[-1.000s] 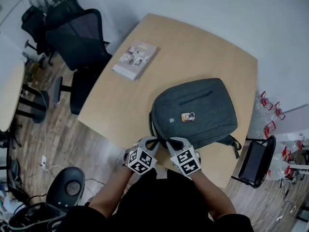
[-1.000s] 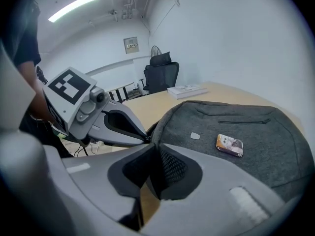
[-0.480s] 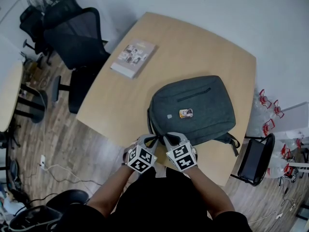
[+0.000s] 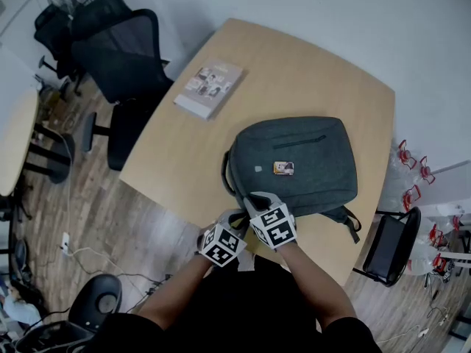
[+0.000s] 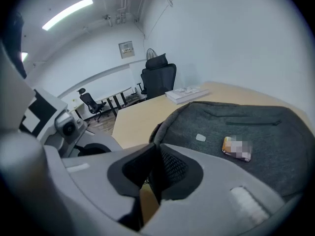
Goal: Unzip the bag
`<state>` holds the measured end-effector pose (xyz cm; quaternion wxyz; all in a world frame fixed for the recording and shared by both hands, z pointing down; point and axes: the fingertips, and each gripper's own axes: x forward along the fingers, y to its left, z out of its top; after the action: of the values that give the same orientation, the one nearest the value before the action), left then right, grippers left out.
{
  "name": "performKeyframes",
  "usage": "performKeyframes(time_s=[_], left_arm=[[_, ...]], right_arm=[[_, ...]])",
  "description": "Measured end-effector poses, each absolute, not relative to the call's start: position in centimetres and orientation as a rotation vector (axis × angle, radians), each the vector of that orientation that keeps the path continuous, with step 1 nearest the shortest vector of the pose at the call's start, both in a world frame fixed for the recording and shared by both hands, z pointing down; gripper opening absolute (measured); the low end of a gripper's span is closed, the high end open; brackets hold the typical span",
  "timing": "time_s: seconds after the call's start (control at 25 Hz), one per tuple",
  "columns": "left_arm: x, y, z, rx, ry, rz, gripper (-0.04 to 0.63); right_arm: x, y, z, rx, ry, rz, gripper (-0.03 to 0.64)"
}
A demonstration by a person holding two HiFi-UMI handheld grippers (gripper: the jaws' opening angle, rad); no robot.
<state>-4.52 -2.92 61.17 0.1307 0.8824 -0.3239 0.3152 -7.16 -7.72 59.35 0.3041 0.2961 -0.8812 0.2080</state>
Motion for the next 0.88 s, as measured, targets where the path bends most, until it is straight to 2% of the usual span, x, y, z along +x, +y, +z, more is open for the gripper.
performKeyframes(time_s=[0.16,0.48,0.72,0.8,0.88], left_arm=[[-5.5,-3.2,61.7,2.549,-0.972,0.924,0.028],[-6.7,-3.7,61.9,2.528,-0.982,0.895,0.028],[-8.7,-5.1,61.8,2.500,-1.047,0.910,0.028],[-9.2,-5.6,61.7,2.499,-1.063,0.905,0.028],[-9.5,-5.9,61.6,2.486,-1.076,0.885,0.028]], right_arm=[[-7.4,-7.8,59.8,0.684,-2.356,0.664,0.052],[-1.3,-4.1,59.7,0.420,-2.354,0.253,0.163],[1.2,-3.3,62.8,0.354,-2.176,-0.040,0.160],[1.0,-3.6,63.0,0.354,-2.144,-0.134,0.101],[0.6,-3.8,63.1,0.349,-2.113,-0.202,0.075]])
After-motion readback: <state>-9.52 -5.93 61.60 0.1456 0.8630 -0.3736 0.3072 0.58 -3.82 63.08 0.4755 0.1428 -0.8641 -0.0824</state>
